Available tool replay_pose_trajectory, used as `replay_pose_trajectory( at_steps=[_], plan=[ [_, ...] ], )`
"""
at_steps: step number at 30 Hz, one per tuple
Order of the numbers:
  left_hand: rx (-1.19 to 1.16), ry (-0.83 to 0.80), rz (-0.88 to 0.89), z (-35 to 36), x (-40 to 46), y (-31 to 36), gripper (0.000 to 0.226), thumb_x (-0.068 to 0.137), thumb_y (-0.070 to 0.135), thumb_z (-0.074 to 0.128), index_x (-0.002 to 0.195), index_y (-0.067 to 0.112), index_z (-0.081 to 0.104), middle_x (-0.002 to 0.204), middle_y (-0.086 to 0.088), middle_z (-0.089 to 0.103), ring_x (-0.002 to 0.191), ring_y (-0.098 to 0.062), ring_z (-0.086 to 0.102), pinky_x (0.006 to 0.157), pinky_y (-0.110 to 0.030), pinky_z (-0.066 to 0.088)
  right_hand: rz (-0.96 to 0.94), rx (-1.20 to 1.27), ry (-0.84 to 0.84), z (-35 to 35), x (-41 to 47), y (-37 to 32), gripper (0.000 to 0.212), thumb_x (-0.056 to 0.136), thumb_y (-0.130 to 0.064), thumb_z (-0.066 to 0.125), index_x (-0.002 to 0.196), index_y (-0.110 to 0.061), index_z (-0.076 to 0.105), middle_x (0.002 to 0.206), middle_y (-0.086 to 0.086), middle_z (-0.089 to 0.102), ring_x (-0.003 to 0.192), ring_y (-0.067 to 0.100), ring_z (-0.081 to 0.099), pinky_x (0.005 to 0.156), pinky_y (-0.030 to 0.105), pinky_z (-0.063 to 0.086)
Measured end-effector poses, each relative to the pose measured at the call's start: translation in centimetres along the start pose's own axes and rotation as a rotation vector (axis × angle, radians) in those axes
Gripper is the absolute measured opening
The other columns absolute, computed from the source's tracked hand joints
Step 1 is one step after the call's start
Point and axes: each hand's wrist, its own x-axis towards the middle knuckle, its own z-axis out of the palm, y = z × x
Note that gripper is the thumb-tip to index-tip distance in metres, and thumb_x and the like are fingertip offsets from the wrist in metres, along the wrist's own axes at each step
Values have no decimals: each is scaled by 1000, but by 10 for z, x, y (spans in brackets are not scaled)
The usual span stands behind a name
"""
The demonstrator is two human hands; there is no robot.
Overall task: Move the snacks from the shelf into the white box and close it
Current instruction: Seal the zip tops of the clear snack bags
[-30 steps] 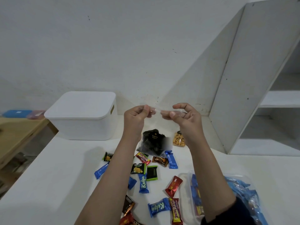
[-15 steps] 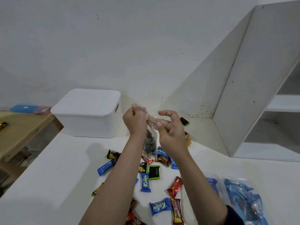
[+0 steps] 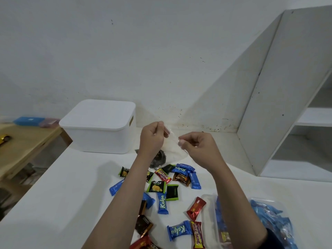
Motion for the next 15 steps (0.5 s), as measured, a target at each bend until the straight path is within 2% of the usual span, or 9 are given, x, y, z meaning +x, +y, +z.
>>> replay_pose_trajectory(
  at_steps=[4,7,9,11,13,15],
  plan=[
    [2,-106,-9,-2,-3,-7,43,99,14,41,61,17,60,63,0,60,62,-4,55,66,-14,44,82,49,-76,-1,1,-1,8,85,-11,66,84,-15,73,68,-1,72,64,11,65,63,24,56],
    [-17,-178,-25,-6,-6,-10,41,99,14,42,63,19,61,71,-1,64,71,-8,58,70,-15,45,168,192,-210,-3,0,2,9,86,-8,65,81,-12,73,66,2,70,62,10,64,60,29,55],
    [-10,-209,-34,-6,-9,-9,38,99,15,43,67,20,62,79,2,68,77,-4,60,72,-13,44,208,239,-245,-1,-1,4,11,85,-5,64,80,-9,73,67,4,69,60,10,63,60,30,55],
    [25,-196,-54,-4,-10,-9,31,99,18,44,78,18,67,91,3,69,85,0,59,74,-10,43,246,289,-218,3,-1,6,13,85,-3,63,77,-7,73,64,4,68,58,9,61,55,28,55],
    [97,-122,-96,1,-11,-11,24,97,26,47,93,16,68,99,2,67,91,-6,59,74,-12,43,291,347,-151,7,-1,10,14,84,-3,64,72,-6,72,61,4,65,55,10,59,53,28,53],
    [140,-30,-184,4,-15,-10,21,93,33,53,94,16,66,94,2,66,88,-12,60,72,-16,45,337,382,-95,10,0,15,13,82,-4,67,69,-5,71,58,4,64,54,12,56,54,29,53]
  ],
)
